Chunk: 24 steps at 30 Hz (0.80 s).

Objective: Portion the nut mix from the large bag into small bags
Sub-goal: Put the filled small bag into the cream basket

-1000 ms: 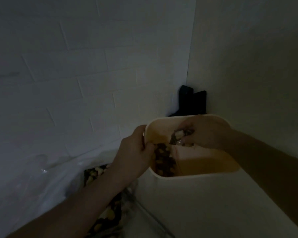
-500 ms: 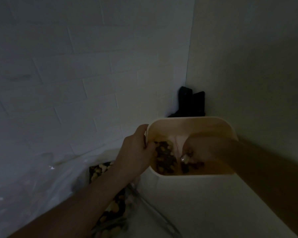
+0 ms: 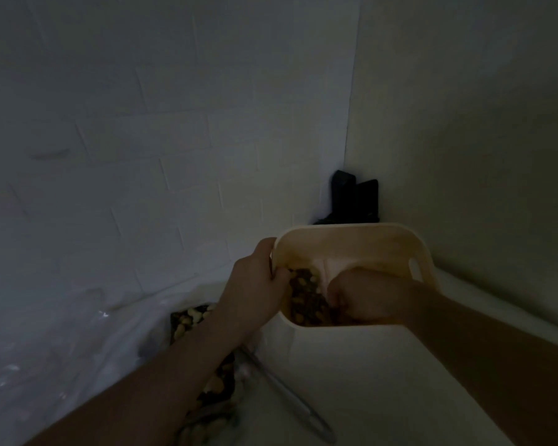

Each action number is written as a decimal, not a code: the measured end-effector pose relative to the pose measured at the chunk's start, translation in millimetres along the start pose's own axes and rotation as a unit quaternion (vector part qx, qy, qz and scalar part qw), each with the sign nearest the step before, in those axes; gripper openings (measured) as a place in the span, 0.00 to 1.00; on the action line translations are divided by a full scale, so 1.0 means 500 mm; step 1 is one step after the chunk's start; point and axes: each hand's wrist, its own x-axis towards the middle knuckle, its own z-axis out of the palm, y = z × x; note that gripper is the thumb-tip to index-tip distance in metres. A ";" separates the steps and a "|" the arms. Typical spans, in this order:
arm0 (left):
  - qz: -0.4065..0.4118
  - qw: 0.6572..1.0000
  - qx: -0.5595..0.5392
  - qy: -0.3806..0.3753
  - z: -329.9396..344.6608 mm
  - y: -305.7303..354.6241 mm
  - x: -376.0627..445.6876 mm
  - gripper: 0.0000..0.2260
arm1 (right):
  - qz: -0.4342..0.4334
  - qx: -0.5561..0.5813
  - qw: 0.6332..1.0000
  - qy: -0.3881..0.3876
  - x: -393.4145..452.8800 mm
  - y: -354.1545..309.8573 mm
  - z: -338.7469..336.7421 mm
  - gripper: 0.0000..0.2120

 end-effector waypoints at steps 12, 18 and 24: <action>-0.047 0.999 -0.009 0.014 0.002 0.006 0.014 0.17 | -0.024 0.113 0.993 0.025 -0.030 -0.007 -0.040 0.14; -0.104 0.983 -0.149 0.023 0.009 -0.001 0.017 0.14 | -0.160 0.125 0.960 0.192 -0.052 -0.143 -0.038 0.11; -0.108 0.982 -0.152 0.004 -0.078 -0.026 -0.053 0.13 | -0.122 0.082 0.931 0.335 -0.013 -0.141 0.007 0.11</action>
